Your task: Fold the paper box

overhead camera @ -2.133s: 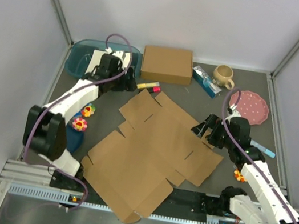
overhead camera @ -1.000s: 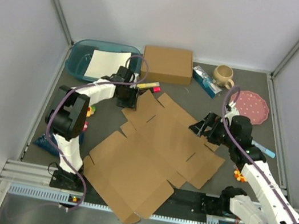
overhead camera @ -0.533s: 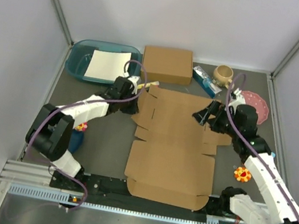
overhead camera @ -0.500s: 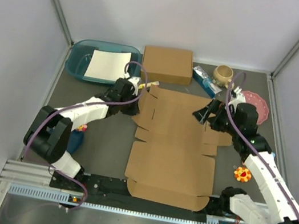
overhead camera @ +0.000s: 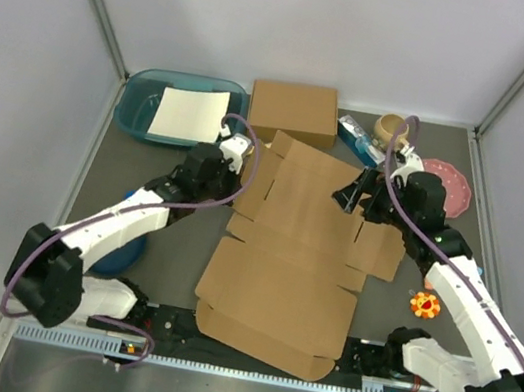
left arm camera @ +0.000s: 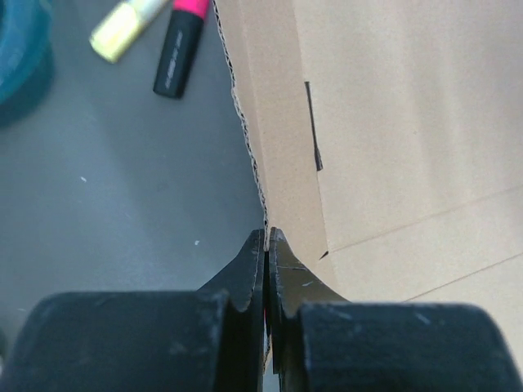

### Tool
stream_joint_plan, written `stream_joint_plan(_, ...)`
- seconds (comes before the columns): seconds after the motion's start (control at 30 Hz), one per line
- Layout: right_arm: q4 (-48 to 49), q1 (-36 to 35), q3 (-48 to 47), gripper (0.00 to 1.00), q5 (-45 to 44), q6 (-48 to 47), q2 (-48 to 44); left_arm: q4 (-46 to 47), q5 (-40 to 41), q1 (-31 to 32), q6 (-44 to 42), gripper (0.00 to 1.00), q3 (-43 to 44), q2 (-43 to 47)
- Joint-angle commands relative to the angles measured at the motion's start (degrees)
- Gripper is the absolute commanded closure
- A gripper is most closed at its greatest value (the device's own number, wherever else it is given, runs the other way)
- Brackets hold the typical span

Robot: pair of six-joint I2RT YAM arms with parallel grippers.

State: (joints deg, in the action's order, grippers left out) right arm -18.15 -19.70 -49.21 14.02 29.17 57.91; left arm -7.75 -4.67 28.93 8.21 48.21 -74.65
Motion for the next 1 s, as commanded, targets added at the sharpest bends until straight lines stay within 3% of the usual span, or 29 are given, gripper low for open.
stream_joint_plan(0.0, 2.33, -1.65, -2.81, 0.11, -2.77, -3.06, 2.64, 0.80, 6.84, 3.76, -9.88, 1.00, -4.07, 6.96)
stream_joint_plan(0.13, 10.84, -2.53, -1.07, 0.10, -4.44, -7.10, 3.79, 6.05, 27.04, 9.38, -6.38, 1.00, -11.01, 10.13)
stream_joint_plan(0.23, 17.17, -2.97, -1.24, 0.09, -3.83, -9.91, 3.96, 8.96, 30.67, 10.27, 1.15, 1.00, -15.32, 11.63)
stream_joint_plan(0.4, 28.17, -3.23, -1.67, 0.09, 2.05, -18.78, 6.42, 25.30, 32.00, 14.38, 3.58, 1.00, -23.57, 12.25)
stream_joint_plan(0.63, 18.26, -3.15, -12.30, 0.08, 10.31, -33.54, 18.28, 31.04, 33.32, 18.70, 2.08, 1.00, -26.93, 10.76)
stream_joint_plan(0.97, 12.10, -3.76, -22.84, 0.09, 13.14, -39.01, 33.31, 27.35, 32.18, 19.59, -0.30, 1.00, -26.58, 13.74)
